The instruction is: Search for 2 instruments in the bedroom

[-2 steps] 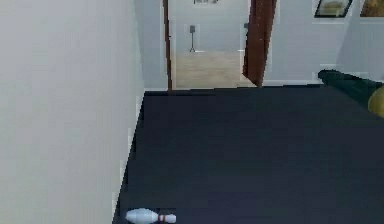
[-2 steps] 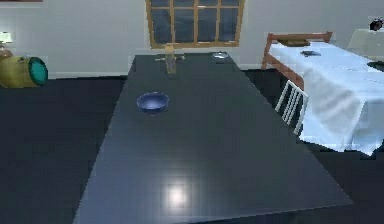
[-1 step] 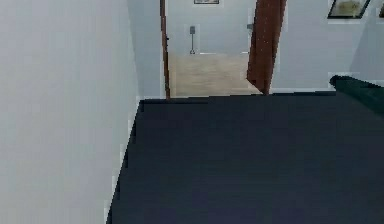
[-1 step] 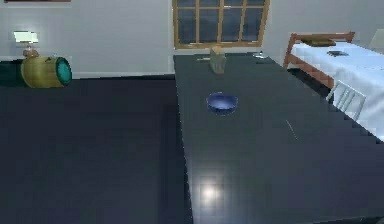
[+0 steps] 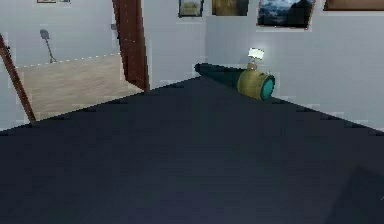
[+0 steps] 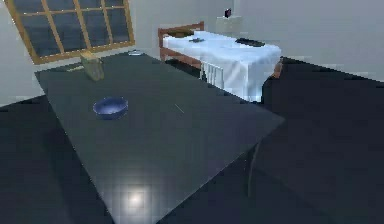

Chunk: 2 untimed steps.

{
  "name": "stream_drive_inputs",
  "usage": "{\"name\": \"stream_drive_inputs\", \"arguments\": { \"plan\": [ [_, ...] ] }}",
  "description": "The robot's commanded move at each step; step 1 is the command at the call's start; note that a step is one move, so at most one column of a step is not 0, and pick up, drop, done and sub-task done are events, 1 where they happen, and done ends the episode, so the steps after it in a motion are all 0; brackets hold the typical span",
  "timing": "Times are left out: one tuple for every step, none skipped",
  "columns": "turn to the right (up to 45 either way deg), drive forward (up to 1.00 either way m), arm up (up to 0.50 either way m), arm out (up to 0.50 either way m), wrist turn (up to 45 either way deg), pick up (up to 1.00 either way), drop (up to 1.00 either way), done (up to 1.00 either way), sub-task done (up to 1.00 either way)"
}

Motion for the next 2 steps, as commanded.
{"name": "stream_drive_inputs", "arguments": {
  "plan": [
    [3.0,0.00,0.00,0.00,0.0,0.00,0.00,0.00,0.00],
    [0.0,0.25,0.00,0.00,0.0,0.00,0.00,0.00,0.00]
  ]
}}
